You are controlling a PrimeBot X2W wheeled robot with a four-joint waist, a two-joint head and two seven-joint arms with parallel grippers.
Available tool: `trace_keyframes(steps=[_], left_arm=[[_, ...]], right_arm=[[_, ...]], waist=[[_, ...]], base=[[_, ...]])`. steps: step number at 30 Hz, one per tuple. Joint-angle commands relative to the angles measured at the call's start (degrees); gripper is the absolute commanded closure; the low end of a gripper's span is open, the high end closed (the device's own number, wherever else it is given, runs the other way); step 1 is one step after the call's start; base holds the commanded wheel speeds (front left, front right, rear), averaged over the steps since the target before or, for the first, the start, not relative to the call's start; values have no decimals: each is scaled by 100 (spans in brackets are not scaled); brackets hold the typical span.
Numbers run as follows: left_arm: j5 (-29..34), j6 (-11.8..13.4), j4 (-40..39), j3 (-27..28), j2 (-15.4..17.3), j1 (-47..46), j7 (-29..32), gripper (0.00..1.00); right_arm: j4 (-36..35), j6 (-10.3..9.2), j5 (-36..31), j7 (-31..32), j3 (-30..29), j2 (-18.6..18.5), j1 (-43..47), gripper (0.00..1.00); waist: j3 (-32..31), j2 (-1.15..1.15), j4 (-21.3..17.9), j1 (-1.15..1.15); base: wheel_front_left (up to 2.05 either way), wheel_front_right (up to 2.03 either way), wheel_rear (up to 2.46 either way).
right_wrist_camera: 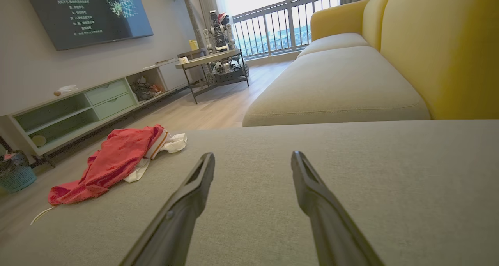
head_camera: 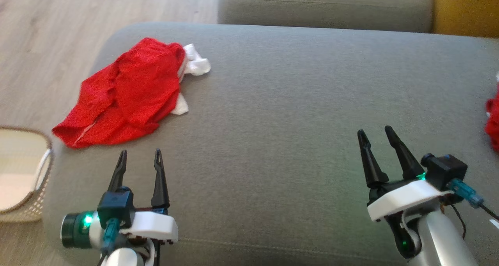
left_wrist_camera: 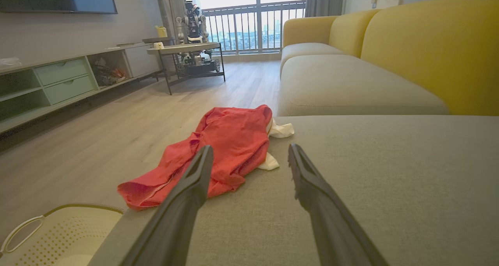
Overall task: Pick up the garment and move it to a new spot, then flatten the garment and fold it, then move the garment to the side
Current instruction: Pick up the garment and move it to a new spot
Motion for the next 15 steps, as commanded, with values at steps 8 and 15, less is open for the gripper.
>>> trace_keyframes(steps=[8,15], left_arm=[[86,10,-278,288,67,-118,-31,0],[99,10,-295,309,85,5,-31,0]], right_arm=[[-189,-2,-12,-53,451,21,-37,0],[-129,-2,64,-53,645,21,18,0]], waist=[[-54,0,887,0],[-137,0,1541,0]], base=[[0,0,0],[0,0,0]])
